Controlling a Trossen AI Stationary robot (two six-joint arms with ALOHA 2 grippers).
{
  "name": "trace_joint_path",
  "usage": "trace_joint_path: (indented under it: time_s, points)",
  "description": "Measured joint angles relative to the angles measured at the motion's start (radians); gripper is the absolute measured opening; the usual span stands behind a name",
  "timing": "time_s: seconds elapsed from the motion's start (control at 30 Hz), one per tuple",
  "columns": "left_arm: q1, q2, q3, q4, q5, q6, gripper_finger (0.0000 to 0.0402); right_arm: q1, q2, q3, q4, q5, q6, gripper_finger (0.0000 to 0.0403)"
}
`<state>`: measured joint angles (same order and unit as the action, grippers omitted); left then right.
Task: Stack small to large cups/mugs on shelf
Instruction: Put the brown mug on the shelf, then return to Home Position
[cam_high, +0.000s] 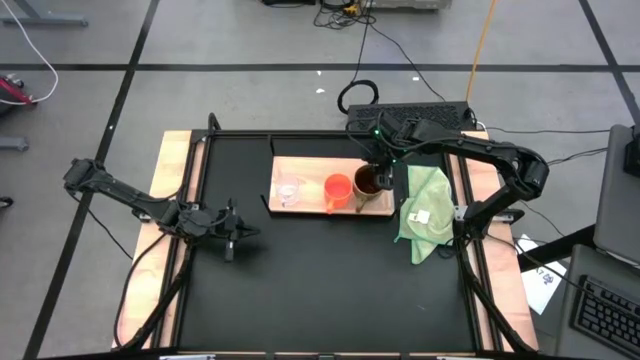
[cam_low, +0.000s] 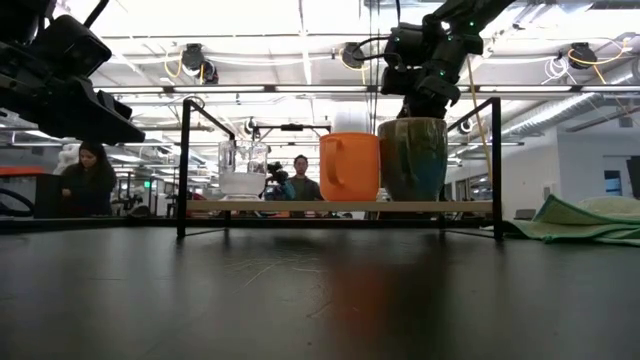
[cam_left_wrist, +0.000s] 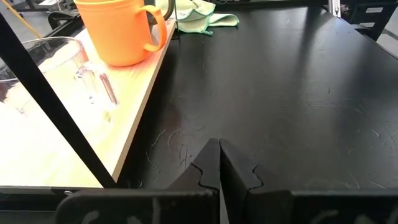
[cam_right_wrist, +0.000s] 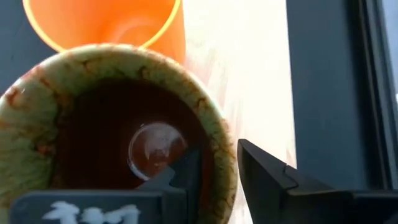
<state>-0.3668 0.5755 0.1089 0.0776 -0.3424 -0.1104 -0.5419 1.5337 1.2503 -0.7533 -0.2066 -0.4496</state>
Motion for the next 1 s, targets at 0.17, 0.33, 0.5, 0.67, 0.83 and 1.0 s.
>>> trace_joint_path:
  time_s: [0.17,0.33,0.5,0.67,0.83,1.0]
  points:
    - [0.0,0.0,0.0,-0.01,0.0,-0.001,0.0003,0.0,0.0,0.0,0.032,0.0,0.0,0.0095]
    - [0.0,0.0,0.0,-0.02,0.0,-0.003,0.0003,0.0,0.0,0.0,0.053,-0.003,-0.004,0.0095]
    - [0.0,0.0,0.0,-0.023,0.0,-0.003,0.0003,0.0,-0.005,0.001,0.093,-0.003,-0.003,0.0095]
    - [0.0,0.0,0.0,-0.025,0.0,-0.003,0.0003,0.0,-0.008,0.026,0.079,-0.003,0.009,0.0095]
    - [0.0,0.0,0.0,-0.031,0.0,-0.003,0.0003,0.001,-0.008,0.079,0.047,-0.003,0.034,0.0096]
    - [0.0,0.0,0.0,-0.031,0.001,-0.008,0.0003,0.011,-0.009,0.128,-0.008,0.031,0.066,0.0096]
